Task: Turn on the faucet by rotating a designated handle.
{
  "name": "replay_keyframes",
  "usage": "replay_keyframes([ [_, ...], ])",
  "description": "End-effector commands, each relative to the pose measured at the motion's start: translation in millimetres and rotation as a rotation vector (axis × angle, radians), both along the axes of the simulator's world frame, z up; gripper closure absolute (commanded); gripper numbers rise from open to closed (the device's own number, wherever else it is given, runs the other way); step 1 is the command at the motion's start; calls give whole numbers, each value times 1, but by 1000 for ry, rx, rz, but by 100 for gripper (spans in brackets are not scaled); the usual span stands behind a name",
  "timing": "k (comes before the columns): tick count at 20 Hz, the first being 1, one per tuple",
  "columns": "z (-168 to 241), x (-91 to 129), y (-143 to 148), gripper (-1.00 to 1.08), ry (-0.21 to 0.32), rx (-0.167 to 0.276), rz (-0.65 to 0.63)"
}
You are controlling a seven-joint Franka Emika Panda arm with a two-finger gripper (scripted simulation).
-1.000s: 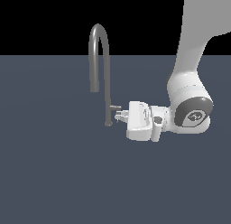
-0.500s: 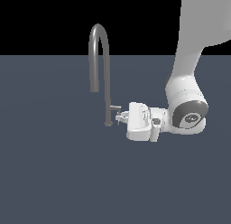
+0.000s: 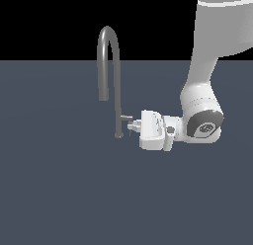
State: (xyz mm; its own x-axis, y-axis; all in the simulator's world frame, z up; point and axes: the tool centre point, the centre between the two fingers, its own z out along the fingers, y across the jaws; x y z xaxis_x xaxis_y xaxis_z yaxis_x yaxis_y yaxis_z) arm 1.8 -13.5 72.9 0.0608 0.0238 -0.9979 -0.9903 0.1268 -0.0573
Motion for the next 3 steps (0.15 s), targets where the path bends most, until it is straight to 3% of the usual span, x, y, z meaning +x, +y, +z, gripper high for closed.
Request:
replay_keyframes([
  [1, -41, -2, 0, 108, 56, -22, -23],
  [3, -44, -1, 0, 108, 59, -23, -24],
])
